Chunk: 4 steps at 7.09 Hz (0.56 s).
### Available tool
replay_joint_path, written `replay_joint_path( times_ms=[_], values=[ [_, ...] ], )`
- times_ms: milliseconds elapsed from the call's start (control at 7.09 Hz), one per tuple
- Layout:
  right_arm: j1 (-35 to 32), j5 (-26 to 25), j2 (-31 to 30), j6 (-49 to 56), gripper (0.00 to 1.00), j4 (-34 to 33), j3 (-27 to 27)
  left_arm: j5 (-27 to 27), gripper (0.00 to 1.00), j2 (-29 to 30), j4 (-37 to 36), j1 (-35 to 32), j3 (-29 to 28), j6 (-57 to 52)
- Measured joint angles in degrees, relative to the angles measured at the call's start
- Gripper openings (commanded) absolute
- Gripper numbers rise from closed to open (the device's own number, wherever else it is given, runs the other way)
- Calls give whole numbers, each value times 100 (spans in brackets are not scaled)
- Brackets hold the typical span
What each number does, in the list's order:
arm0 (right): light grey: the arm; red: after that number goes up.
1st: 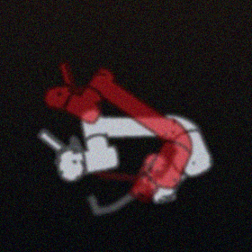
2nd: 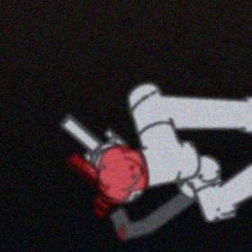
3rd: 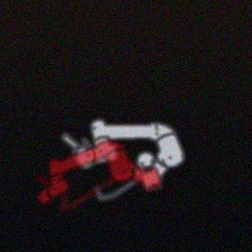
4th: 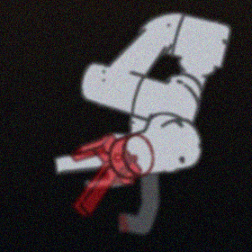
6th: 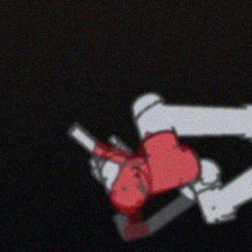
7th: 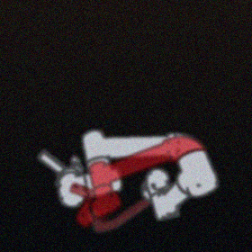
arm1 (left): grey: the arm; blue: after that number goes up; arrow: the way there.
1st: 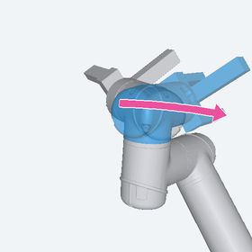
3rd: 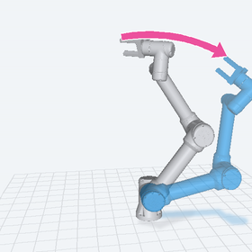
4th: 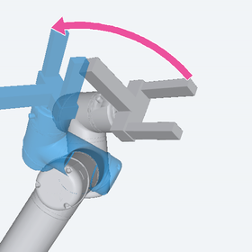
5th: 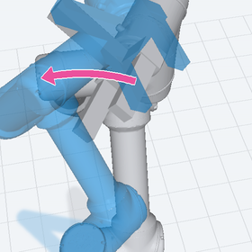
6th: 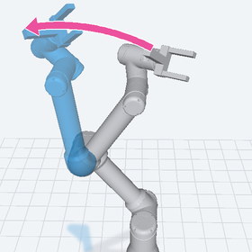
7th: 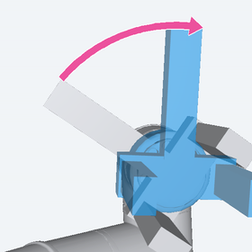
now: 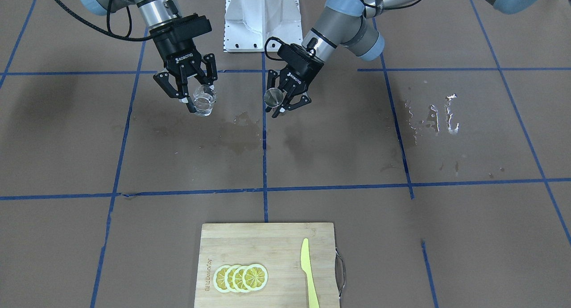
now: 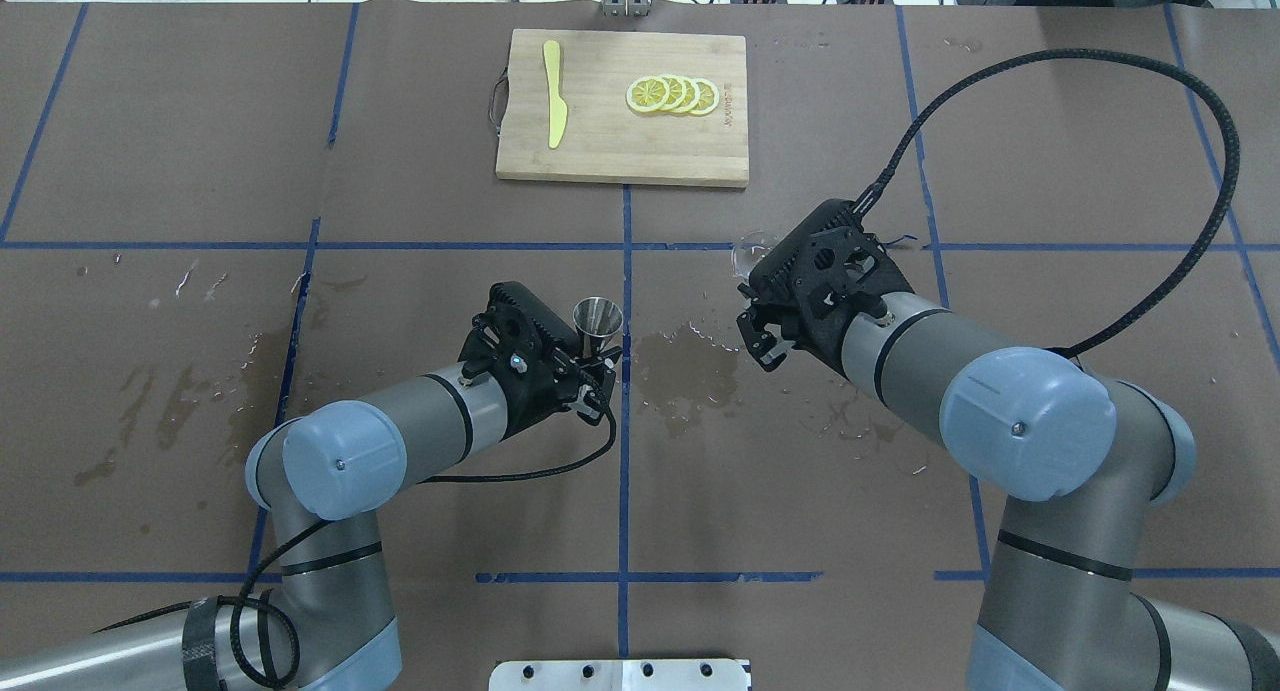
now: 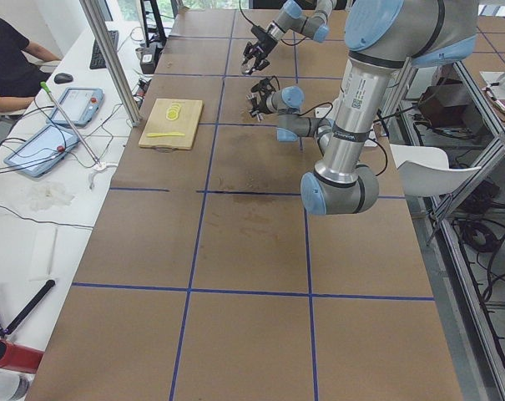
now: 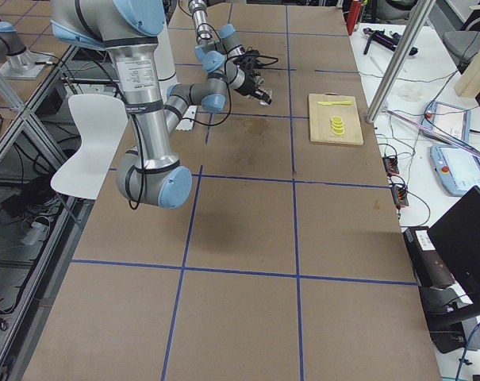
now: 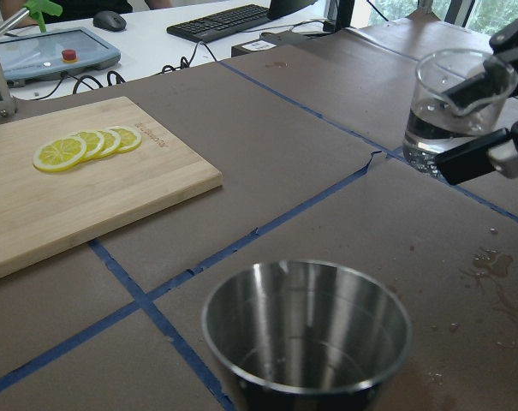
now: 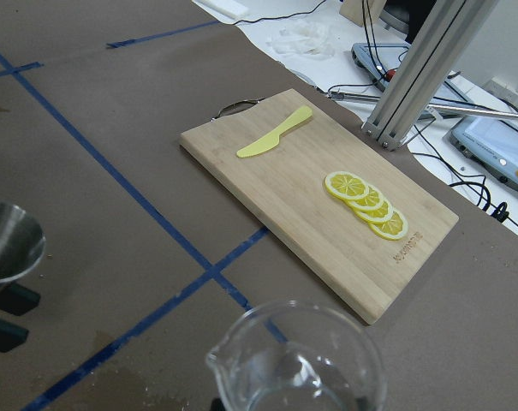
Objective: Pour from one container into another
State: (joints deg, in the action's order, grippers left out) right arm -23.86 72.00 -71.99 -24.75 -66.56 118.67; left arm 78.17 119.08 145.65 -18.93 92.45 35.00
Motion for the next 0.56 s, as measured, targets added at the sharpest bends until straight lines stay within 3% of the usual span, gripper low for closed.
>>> replay_joint_path(
  times_ms=[565],
  values=[
    [-191, -16, 645, 609, 0, -1284, 106, 126, 0, 386, -18, 6, -252, -240]
  ],
)
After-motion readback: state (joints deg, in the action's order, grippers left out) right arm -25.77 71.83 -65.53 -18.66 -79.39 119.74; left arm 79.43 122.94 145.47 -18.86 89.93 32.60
